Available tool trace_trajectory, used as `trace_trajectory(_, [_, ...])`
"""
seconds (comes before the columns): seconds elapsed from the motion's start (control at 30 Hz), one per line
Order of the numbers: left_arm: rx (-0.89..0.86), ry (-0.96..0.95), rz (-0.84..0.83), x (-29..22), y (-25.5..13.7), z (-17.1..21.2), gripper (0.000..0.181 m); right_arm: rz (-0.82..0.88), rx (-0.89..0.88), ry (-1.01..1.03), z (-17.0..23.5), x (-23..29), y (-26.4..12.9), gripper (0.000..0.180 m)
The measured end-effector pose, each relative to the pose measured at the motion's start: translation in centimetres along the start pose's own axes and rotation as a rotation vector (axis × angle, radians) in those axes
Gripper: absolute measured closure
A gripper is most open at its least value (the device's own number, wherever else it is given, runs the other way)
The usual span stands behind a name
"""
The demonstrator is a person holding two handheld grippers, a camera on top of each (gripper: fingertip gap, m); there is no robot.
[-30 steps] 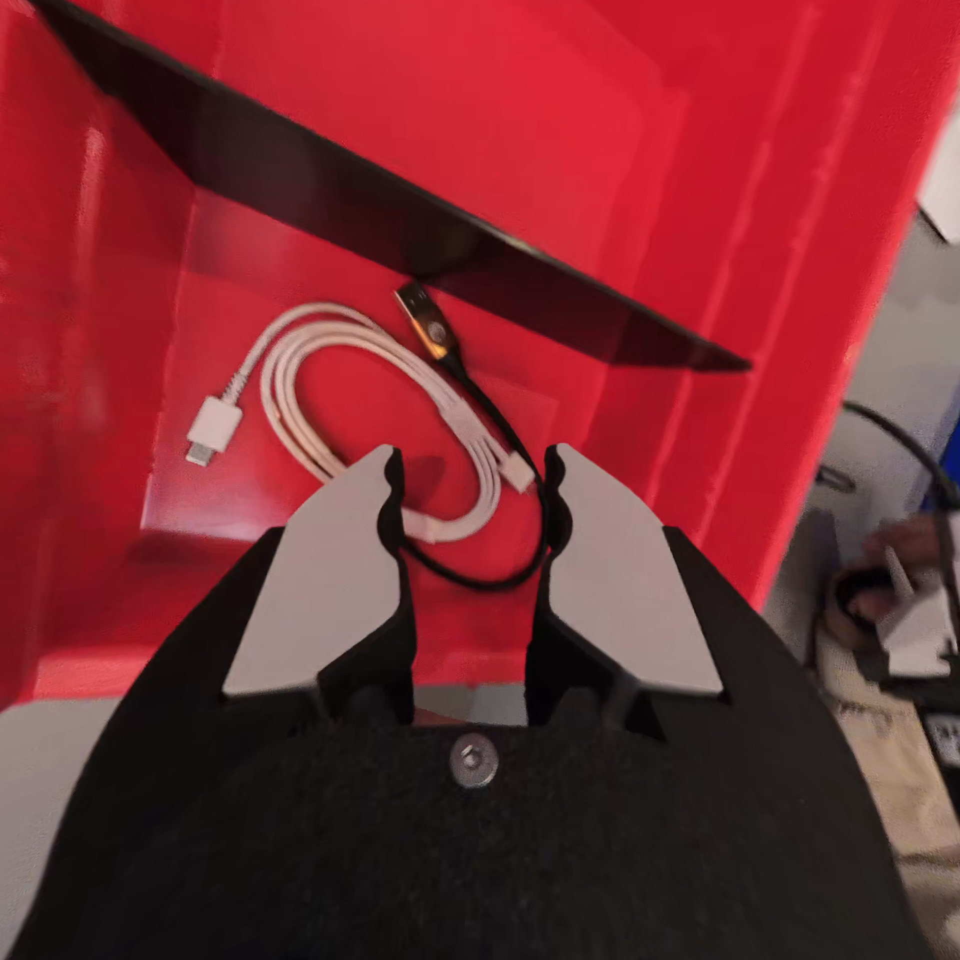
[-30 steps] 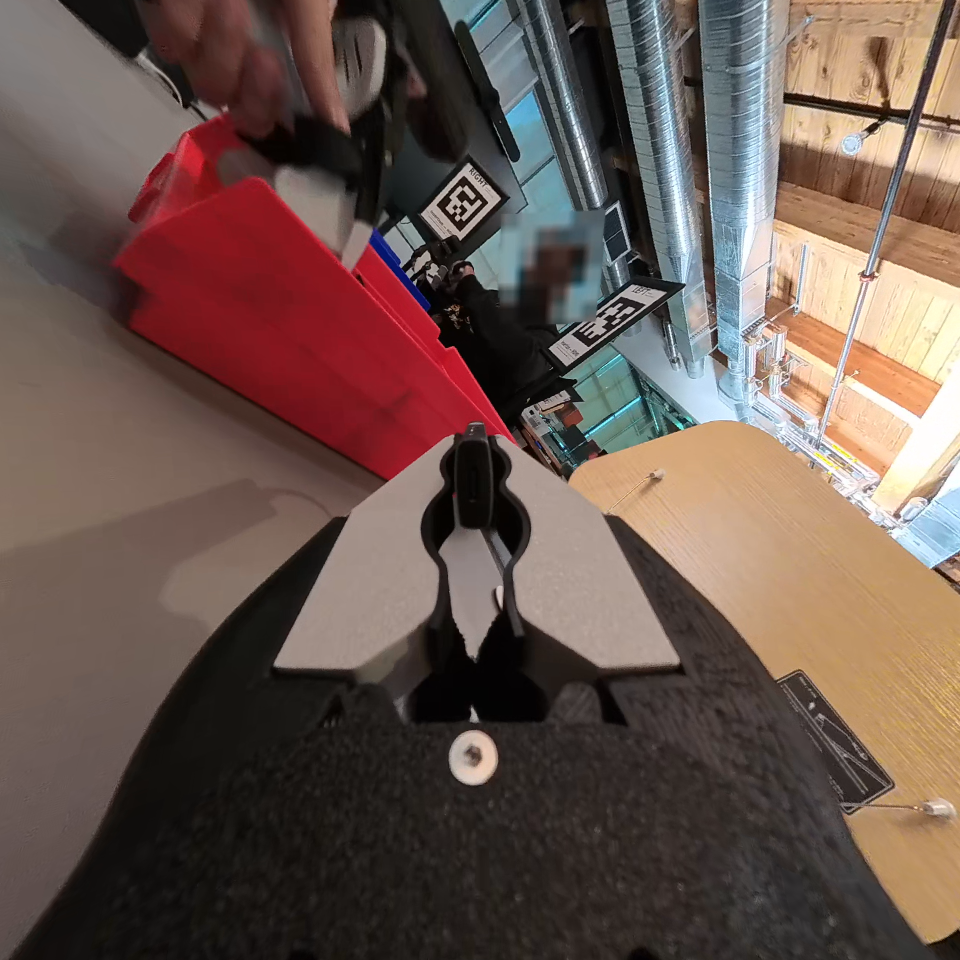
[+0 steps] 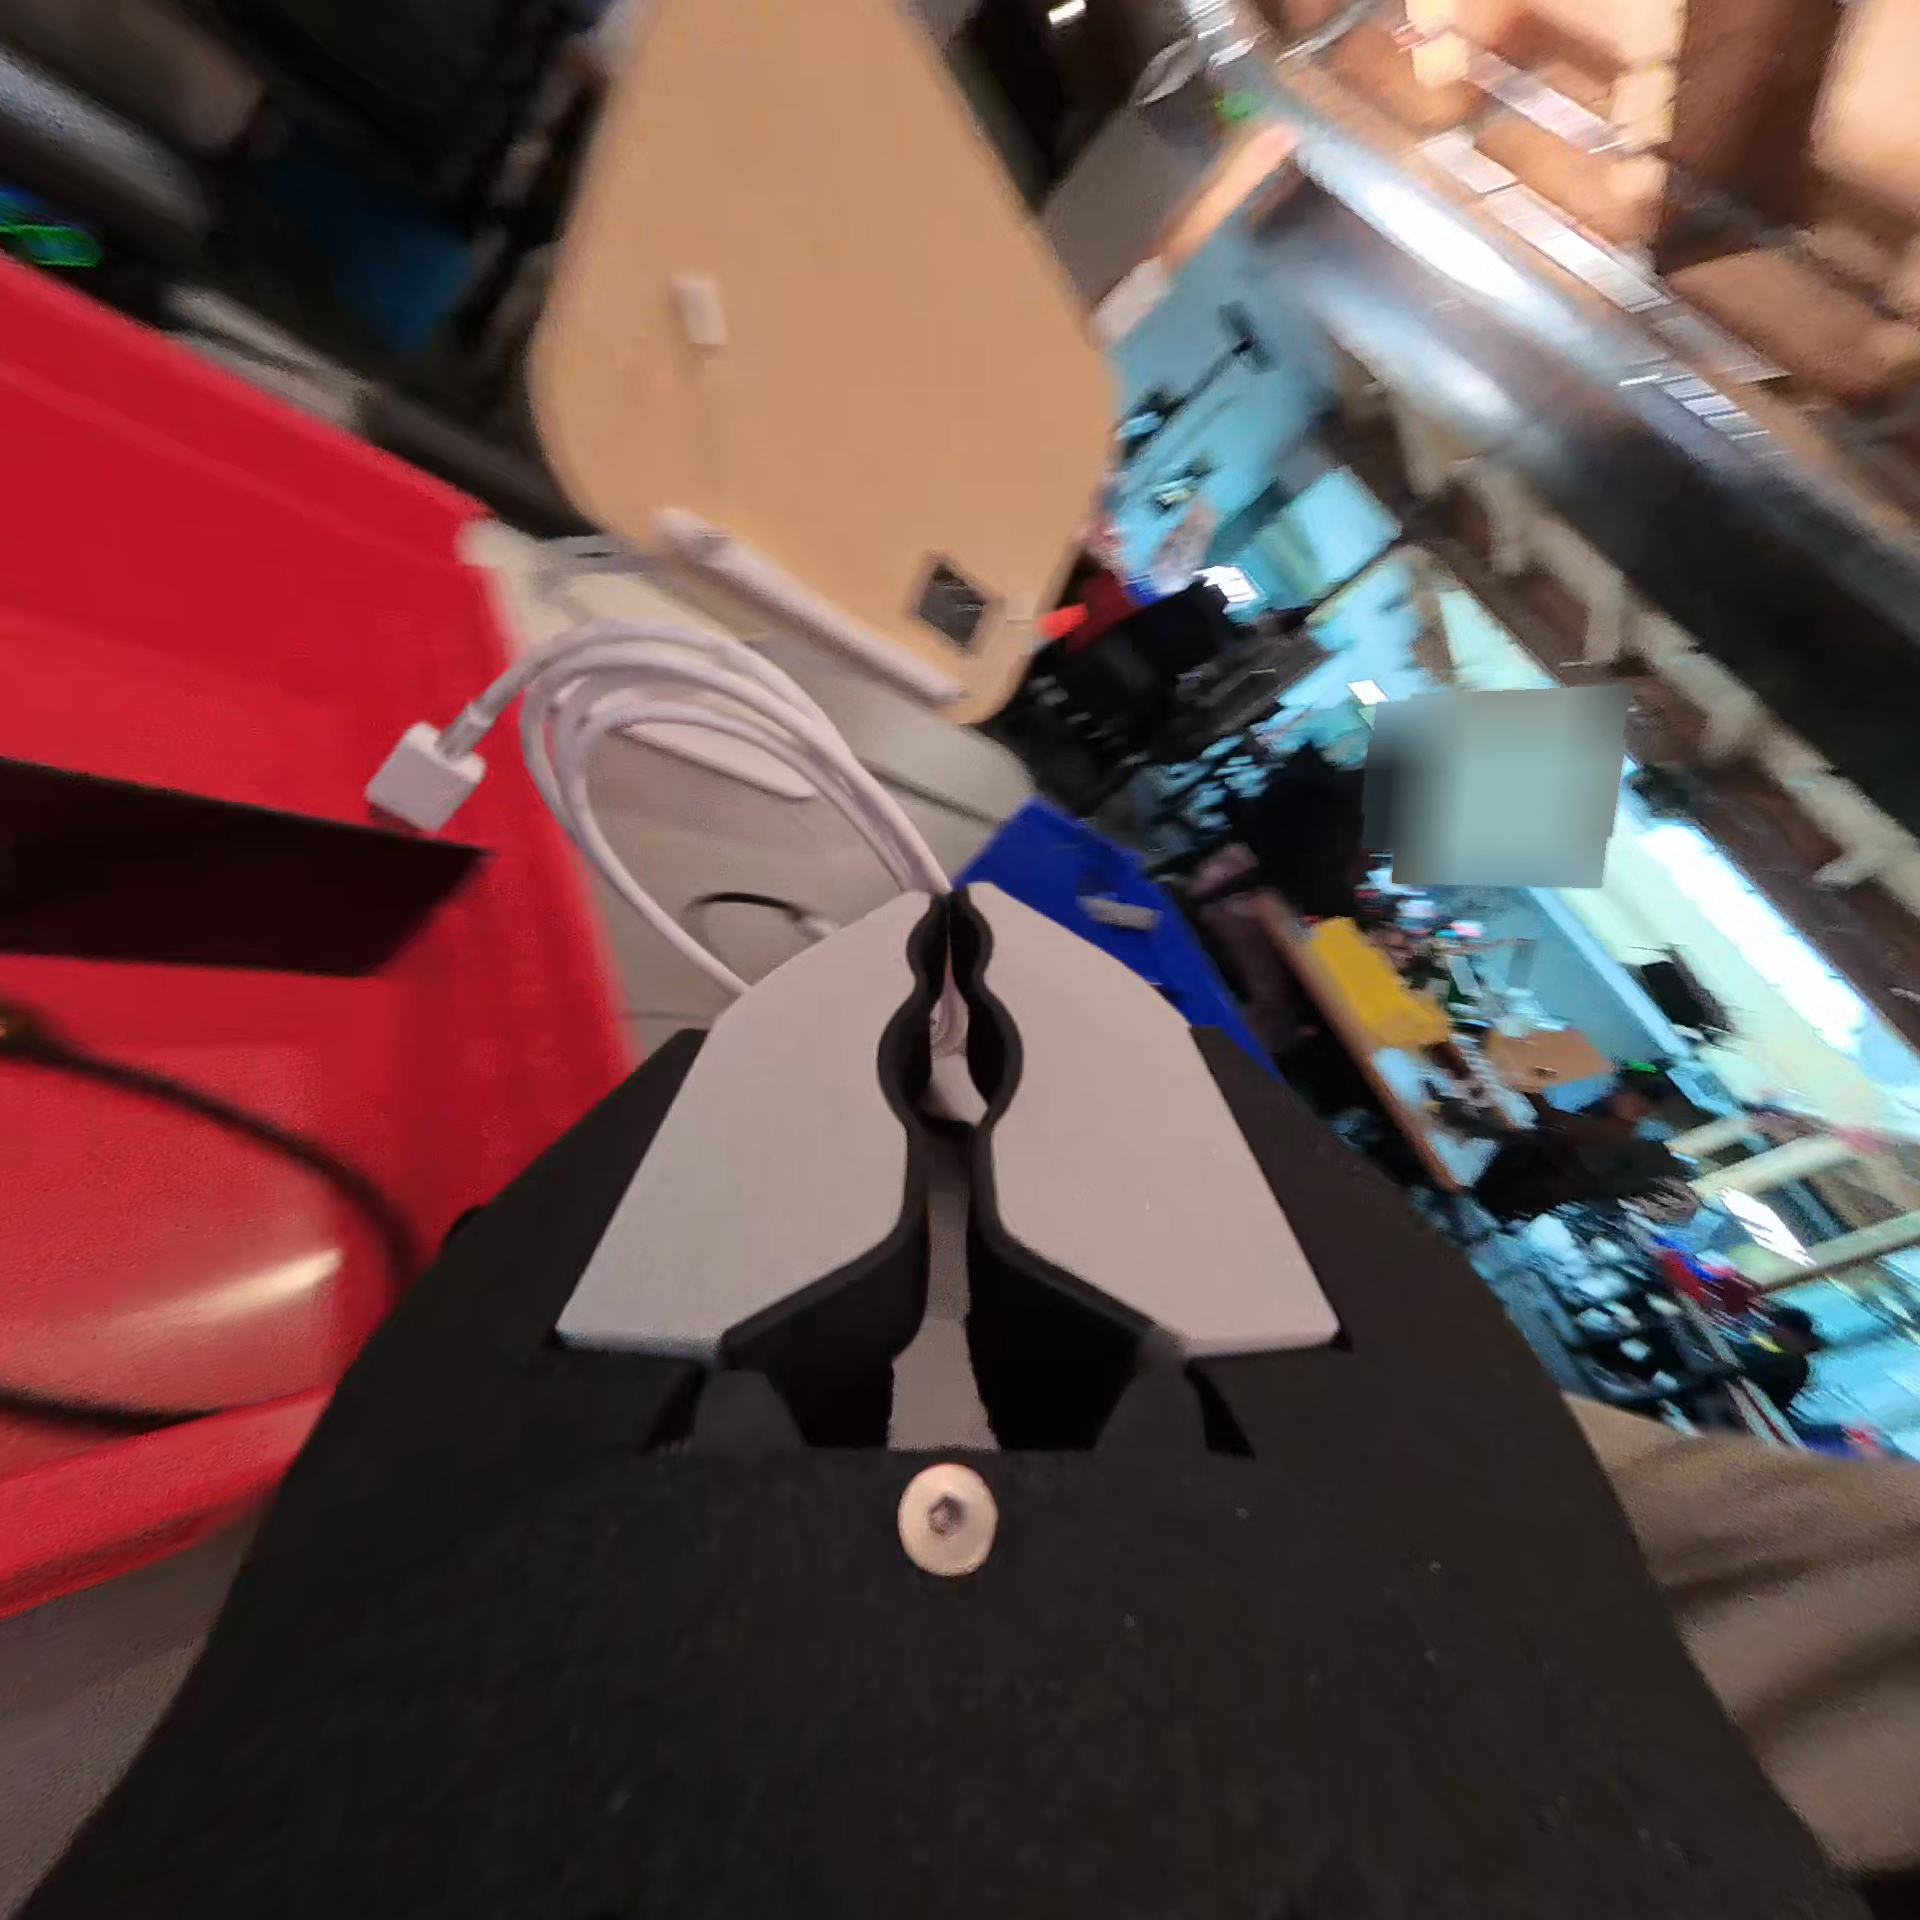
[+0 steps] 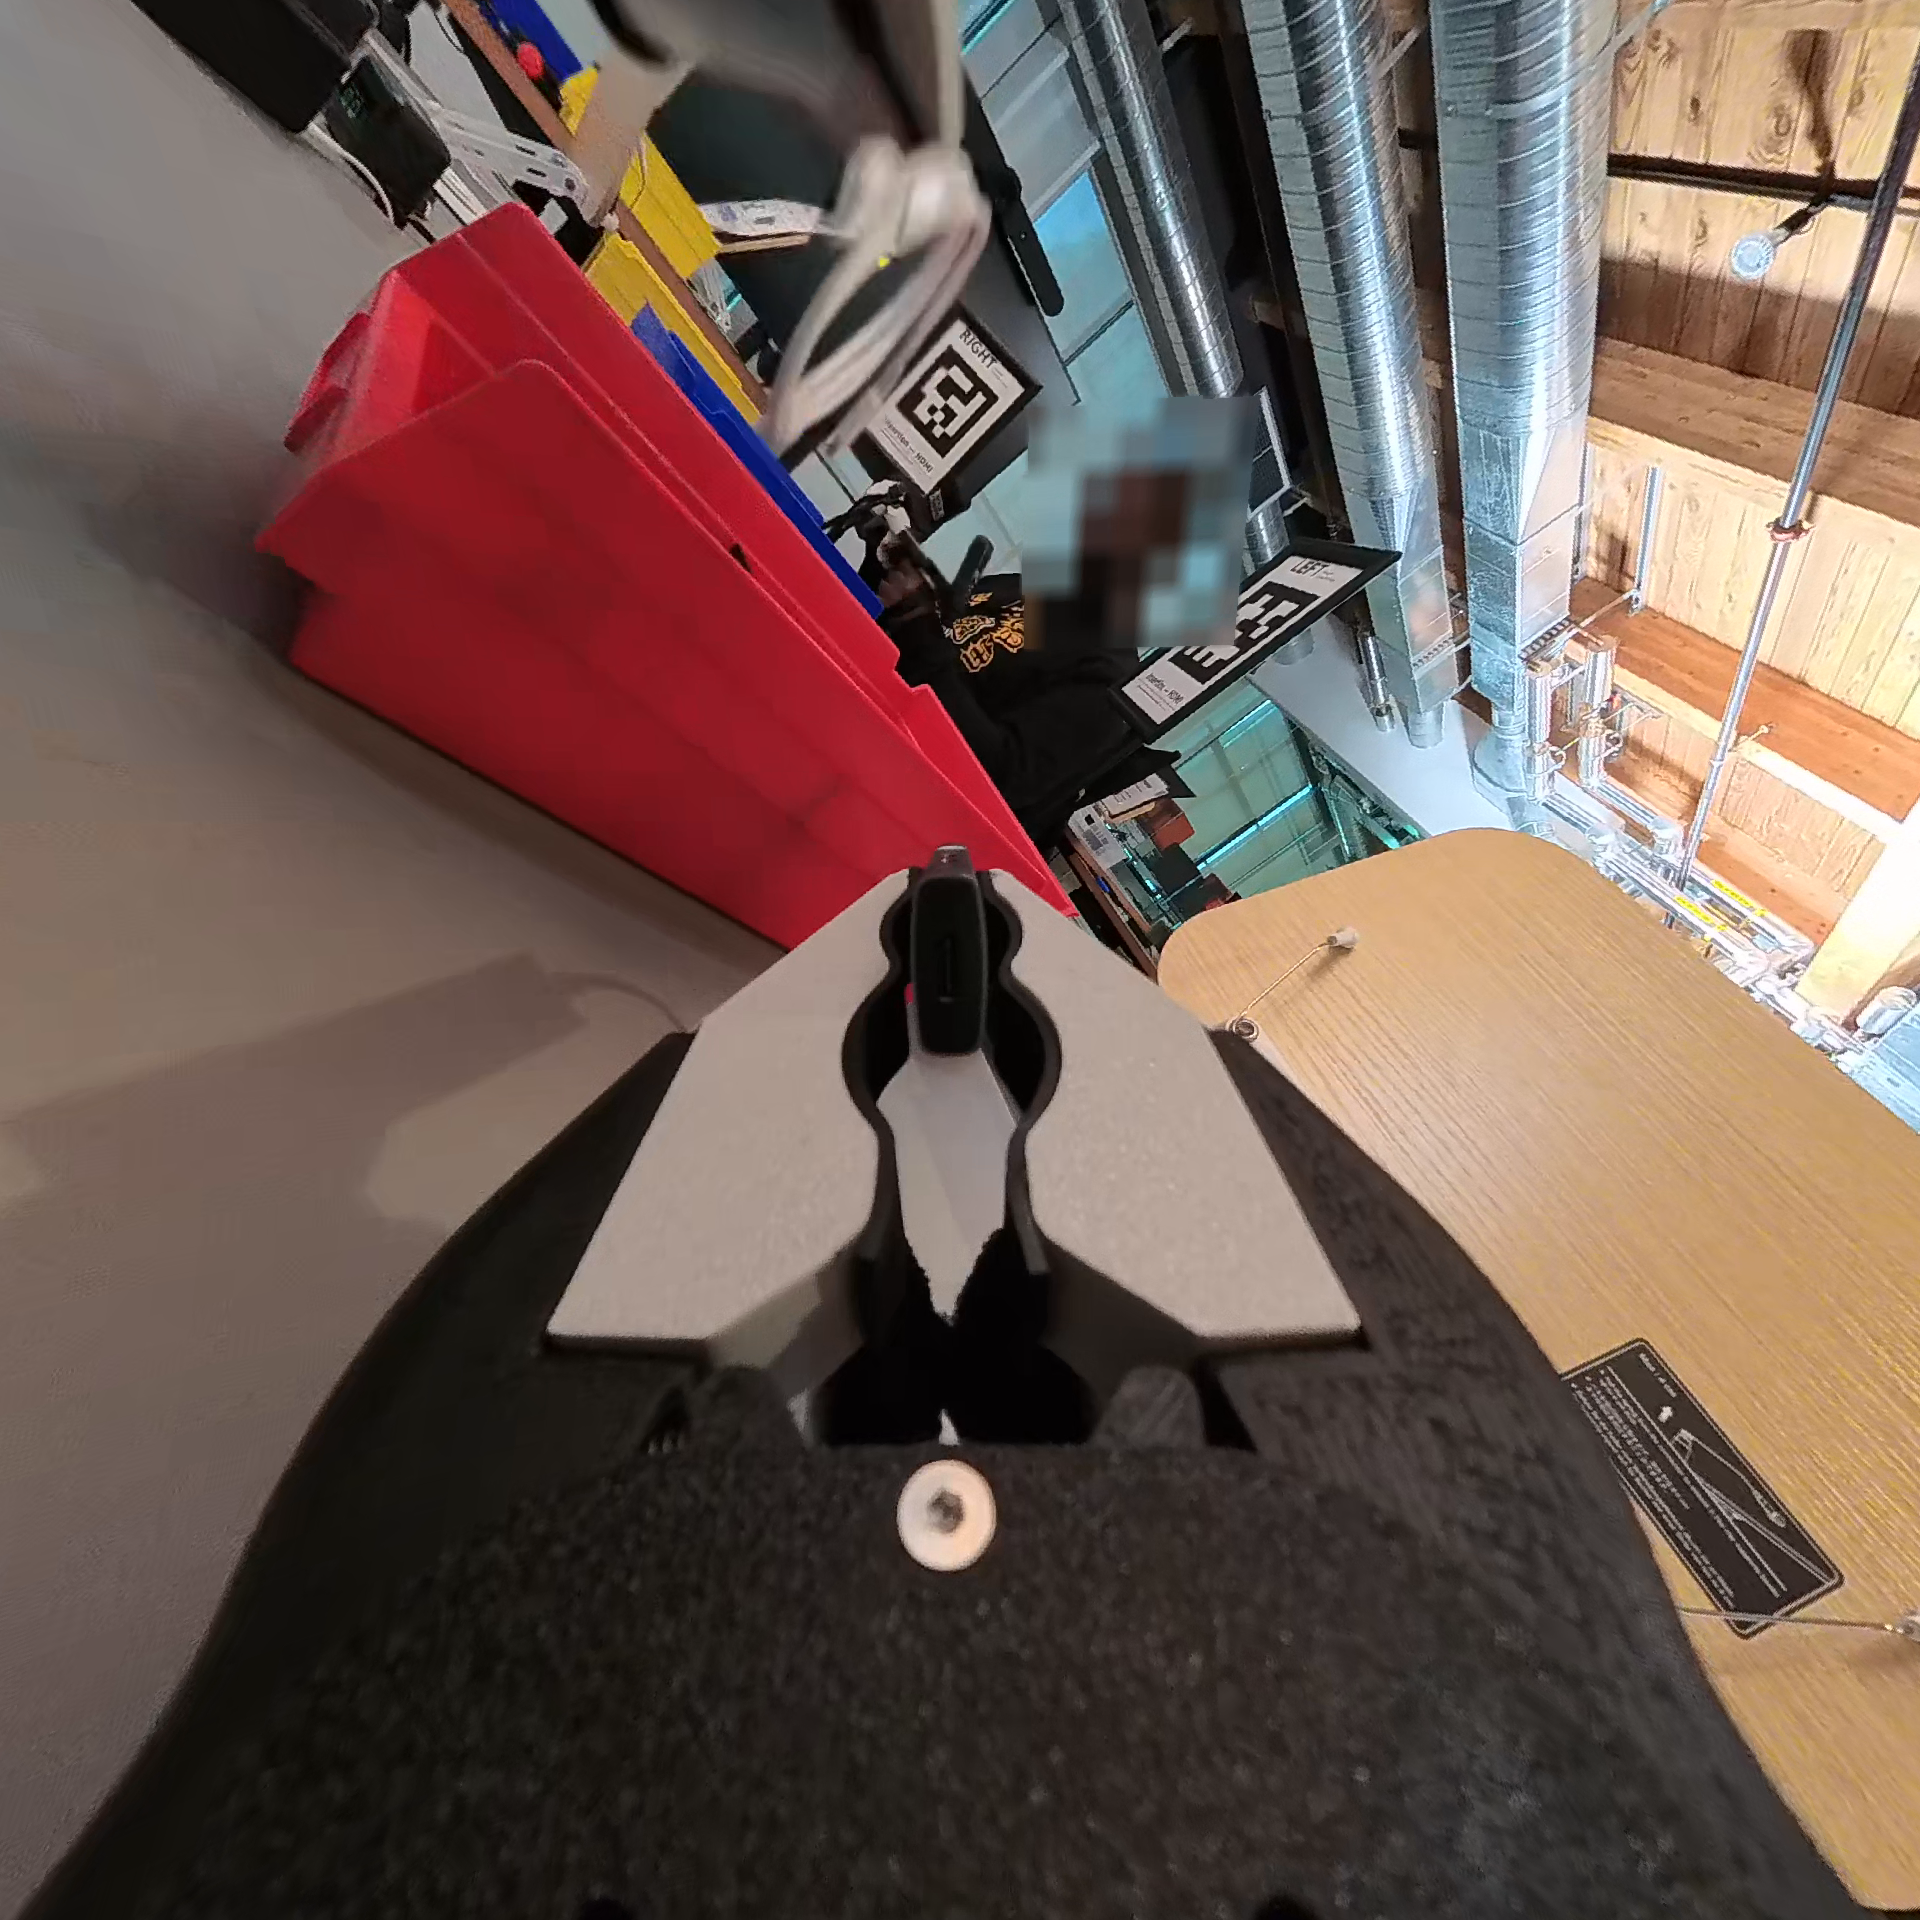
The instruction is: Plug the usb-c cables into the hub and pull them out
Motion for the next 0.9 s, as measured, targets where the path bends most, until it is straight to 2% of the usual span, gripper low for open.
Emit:
trace_trajectory(0.1, [-0.108, 0.008, 0.193, -6.2, -0.8, 2.8, 0.181, 0.007, -0.003, 0.007, 0.0, -0.2, 0.0, 0.171])
trace_trajectory(0.17, [-0.125, -0.033, 0.215, -7.8, -0.7, 6.8, 0.181, 0.009, -0.001, 0.013, 0.0, -0.3, 0.0, 0.171])
trace_trajectory(0.33, [0.033, -0.187, 0.054, -5.9, -0.2, 17.4, 0.181, 0.006, 0.001, 0.014, 0.1, -0.2, -0.1, 0.171])
trace_trajectory(0.4, [0.164, -0.189, -0.076, -4.9, -1.0, 20.3, 0.181, 0.006, 0.004, 0.011, 0.1, -0.2, -0.1, 0.171])
trace_trajectory(0.47, [0.211, -0.13, -0.072, -5.5, -1.9, 21.0, 0.181, 0.004, 0.002, 0.016, 0.1, -0.2, -0.1, 0.171])
trace_trajectory(0.53, [0.324, 0.026, 0.044, -7.1, -2.4, 21.2, 0.171, -0.002, 0.001, 0.021, 0.1, -0.2, 0.0, 0.171])
trace_trajectory(0.63, [0.59, 0.383, 0.32, -9.5, -3.2, 22.4, 0.154, -0.011, 0.005, 0.015, 0.2, 0.0, 0.1, 0.171])
trace_trajectory(0.7, [0.696, 0.6, 0.472, -10.1, -3.4, 23.5, 0.152, -0.02, 0.007, 0.005, 0.2, 0.2, 0.2, 0.171])
trace_trajectory(0.8, [0.658, 0.982, 0.632, -10.6, -2.2, 24.5, 0.152, -0.03, 0.008, -0.01, 0.1, 0.5, 0.2, 0.171])
trace_trajectory(0.9, [0.583, 1.33, 0.658, -10.0, -0.8, 25.5, 0.163, -0.034, 0.01, -0.008, 0.2, 0.6, 0.2, 0.171])
Point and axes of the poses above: each gripper's, where its closed fingertips meet, y out along the fingers, z out of its underside, x = y × z across the jaws, the point moved 3 cm from there along -y, back along the fingers, and after that the axes turned 11 degrees about y, right-handed, at the moved point
